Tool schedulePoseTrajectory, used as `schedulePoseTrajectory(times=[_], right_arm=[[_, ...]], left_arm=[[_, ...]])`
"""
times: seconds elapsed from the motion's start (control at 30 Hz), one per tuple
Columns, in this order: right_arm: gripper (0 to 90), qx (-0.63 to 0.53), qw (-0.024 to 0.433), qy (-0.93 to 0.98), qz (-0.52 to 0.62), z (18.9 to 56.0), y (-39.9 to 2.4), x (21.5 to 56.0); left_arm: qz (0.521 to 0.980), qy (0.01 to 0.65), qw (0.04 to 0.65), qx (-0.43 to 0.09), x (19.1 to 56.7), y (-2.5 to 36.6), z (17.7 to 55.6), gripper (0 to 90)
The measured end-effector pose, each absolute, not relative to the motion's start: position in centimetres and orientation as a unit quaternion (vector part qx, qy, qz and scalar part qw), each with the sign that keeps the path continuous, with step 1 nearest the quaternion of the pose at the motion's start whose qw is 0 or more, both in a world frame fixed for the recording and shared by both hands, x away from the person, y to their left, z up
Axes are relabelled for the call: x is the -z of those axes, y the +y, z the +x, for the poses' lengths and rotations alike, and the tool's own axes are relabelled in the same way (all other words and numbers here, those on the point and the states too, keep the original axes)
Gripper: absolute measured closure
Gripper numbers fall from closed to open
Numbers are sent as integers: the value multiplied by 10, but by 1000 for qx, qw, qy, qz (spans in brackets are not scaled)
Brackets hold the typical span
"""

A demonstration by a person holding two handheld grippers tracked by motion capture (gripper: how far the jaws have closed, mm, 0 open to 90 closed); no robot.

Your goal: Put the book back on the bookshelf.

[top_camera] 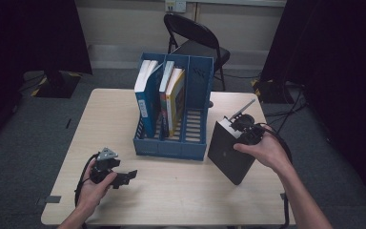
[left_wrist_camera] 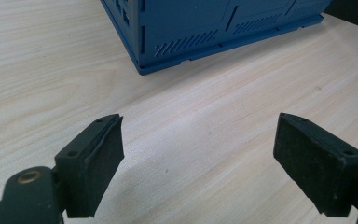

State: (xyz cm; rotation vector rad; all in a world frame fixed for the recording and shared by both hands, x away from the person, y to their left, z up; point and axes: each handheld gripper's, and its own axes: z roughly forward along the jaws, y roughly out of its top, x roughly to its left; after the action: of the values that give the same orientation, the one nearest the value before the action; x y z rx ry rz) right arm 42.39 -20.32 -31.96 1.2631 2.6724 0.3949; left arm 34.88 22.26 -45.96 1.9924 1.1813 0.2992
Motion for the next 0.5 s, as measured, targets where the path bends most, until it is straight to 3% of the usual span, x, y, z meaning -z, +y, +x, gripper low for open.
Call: schedulePoseTrajectory(times=[0.5], right_arm=[[521, -103, 52, 890, 440, 430, -200, 319]], left_arm=[[785, 467, 391, -115, 460, 223, 350, 156]])
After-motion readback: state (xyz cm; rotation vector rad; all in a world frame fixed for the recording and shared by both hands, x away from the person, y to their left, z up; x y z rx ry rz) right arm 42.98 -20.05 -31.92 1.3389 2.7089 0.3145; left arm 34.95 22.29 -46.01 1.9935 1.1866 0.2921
